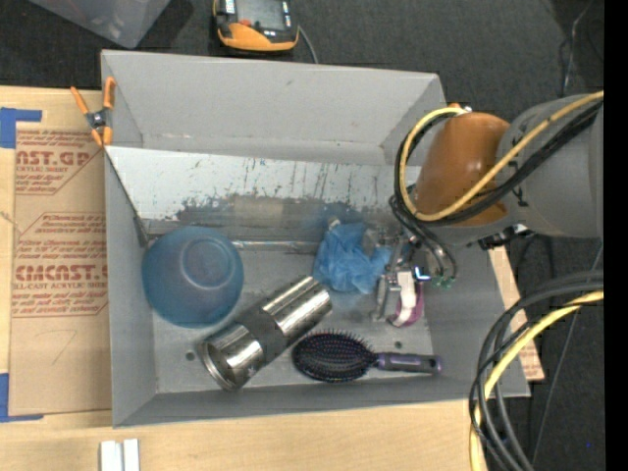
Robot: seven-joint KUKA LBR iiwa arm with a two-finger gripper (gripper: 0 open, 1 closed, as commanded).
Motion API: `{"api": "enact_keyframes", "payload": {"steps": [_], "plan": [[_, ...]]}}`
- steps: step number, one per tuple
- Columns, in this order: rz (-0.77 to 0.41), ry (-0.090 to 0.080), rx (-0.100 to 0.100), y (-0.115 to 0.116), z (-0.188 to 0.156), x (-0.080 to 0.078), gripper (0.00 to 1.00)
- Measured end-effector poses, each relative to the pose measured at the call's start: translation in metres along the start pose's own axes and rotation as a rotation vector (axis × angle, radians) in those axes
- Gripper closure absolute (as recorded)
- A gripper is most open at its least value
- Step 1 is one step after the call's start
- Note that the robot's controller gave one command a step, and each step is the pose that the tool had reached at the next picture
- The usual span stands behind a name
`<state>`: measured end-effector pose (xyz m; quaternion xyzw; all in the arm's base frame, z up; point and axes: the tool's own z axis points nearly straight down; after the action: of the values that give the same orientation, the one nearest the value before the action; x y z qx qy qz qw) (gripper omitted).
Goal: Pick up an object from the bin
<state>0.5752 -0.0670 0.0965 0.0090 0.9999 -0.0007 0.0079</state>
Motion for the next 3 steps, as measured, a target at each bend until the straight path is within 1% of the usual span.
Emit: {"api": "enact_keyframes", "payload": {"steps": [1, 2, 3], "plan": [[0.000, -0.004, 0.002, -0.003, 0.024, -0.002, 0.00], [0.010, -0.008, 0.001, 0.001, 0.008, -0.005, 0.00], [0.014, -0.011, 0.002, -0.008, 0.021, -0.009, 0.00]]}}
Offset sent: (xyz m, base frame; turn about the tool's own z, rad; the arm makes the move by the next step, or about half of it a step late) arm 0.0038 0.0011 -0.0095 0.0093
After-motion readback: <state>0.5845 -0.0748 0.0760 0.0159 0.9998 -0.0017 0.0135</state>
